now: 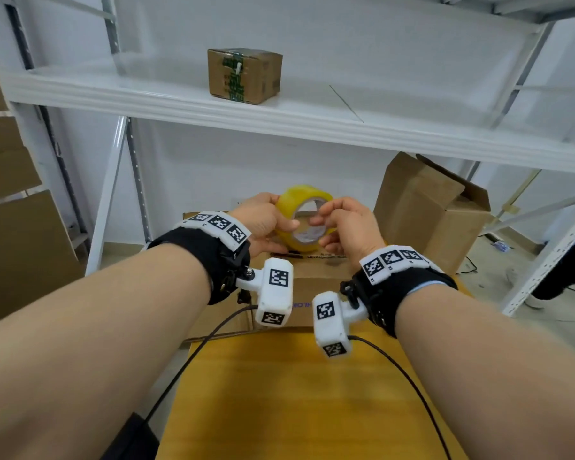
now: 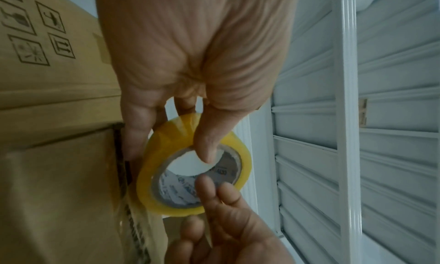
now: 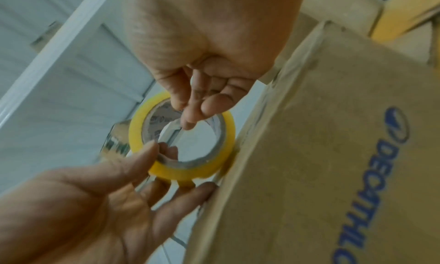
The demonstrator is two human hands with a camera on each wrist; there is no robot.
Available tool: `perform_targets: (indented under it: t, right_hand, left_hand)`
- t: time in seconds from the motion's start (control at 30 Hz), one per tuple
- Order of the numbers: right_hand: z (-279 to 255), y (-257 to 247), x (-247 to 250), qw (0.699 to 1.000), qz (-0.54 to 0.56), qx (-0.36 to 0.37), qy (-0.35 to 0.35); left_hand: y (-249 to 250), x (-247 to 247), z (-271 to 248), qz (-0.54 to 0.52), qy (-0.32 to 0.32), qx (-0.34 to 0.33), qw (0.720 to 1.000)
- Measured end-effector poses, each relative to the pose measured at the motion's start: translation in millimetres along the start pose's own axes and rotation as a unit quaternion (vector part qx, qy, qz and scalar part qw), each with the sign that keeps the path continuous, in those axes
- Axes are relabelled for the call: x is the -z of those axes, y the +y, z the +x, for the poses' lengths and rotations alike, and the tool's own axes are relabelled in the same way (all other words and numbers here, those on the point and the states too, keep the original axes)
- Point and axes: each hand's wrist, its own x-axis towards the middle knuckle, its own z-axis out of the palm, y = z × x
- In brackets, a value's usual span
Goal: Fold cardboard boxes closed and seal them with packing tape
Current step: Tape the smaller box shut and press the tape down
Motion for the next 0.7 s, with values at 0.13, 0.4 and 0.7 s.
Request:
perform_targets:
  t: [0.13, 0.4, 0.7]
  right_hand:
    - [6, -6, -7, 0.993, 0.038, -0.111, 0.006]
    - [5, 26, -8, 0.982, 0.128, -0.137, -0.003]
    - [-3, 33, -1, 0.981, 0.129, -0.113, -0.092]
  left_hand:
    - [-4, -8, 1, -0.016, -0.003, -0.026, 1.0]
    - [-17, -8, 5, -0.036, -0.039, -0.054, 0.997]
    - [-36, -3, 6, -0.02, -0.076, -0.079, 0.994]
